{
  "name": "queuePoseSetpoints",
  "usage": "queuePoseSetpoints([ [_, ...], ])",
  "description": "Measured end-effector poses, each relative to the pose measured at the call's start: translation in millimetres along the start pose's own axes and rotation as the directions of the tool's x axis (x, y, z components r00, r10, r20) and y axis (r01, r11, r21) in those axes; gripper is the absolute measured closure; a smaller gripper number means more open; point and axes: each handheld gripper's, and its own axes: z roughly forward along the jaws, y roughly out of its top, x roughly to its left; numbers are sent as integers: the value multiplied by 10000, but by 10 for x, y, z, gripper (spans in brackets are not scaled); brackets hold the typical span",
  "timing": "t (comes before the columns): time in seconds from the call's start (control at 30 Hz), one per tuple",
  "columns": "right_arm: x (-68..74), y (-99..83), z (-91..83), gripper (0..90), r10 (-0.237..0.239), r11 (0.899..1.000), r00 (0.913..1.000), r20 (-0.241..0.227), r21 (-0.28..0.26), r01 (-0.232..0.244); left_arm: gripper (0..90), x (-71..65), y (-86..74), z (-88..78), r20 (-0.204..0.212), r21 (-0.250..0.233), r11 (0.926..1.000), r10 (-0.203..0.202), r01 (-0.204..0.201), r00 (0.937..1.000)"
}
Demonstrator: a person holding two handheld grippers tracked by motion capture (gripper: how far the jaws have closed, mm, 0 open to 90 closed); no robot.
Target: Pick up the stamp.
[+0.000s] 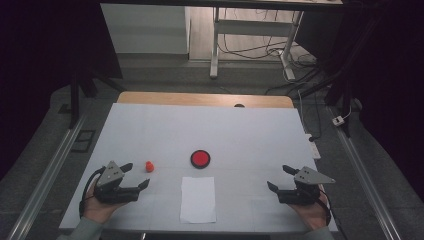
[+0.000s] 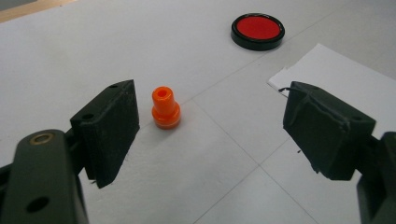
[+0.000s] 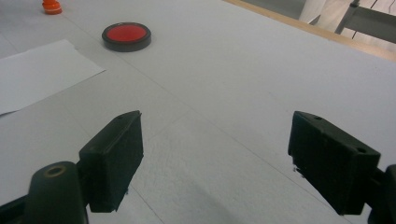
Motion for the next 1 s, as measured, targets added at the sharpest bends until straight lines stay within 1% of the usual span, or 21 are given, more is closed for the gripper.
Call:
queuePoseSetpoints([
  [0.1,11,-4,2,183,11,10000,10000,-11,-1,-11,181,7,3,-6,3,-73,10000,-68,68,10000],
  [0.13,16,-5,5,184,31,10000,10000,-80,5,-31,180,7,4,-8,12,-77,9999,-68,68,10000],
  [0.17,21,-7,10,186,51,10000,9999,-102,-35,-51,179,6,5,-10,14,-69,10000,-59,59,10000],
  [0.2,24,-6,8,188,-22,10000,10000,-37,50,22,179,3,6,-11,23,-75,10000,-54,54,10000],
  [0.27,26,-7,20,193,-26,10000,9999,-168,64,27,179,-6,6,-10,28,-60,10000,9,-8,10000],
  [0.33,26,-7,24,198,-46,10000,9998,-178,72,48,179,-12,13,-7,44,-78,10000,32,-32,10000],
  [0.4,30,-13,39,205,1,9997,9997,-241,227,5,181,-20,19,-13,43,-95,9999,80,-79,10000],
  [0.5,31,-12,39,211,7,9997,9996,-286,225,0,182,-21,16,-21,41,-76,9999,142,-141,9999],
  [0.6,31,-6,39,214,76,9998,9996,-287,181,-71,182,-20,20,-25,14,-118,9999,84,-83,10000],
  [0.67,34,-2,40,216,39,9996,9997,-261,266,-32,182,-23,26,-31,-2,-141,9998,125,-125,9999],
  [0.77,29,1,56,222,70,9998,9995,-299,167,-65,184,-21,28,-19,-16,-137,9998,162,-162,9999],
  [0.8,27,2,58,224,90,9997,9995,-299,220,-84,184,-21,29,-13,-12,-131,9998,178,-178,9998],
  [0.9,35,9,59,229,-35,9999,9997,-258,164,39,185,-27,38,0,-88,-110,9994,328,-329,9994],
  [1.0,35,24,62,229,-22,9999,9997,-260,136,26,185,-29,68,4,-136,-98,9990,429,-430,9990],
])
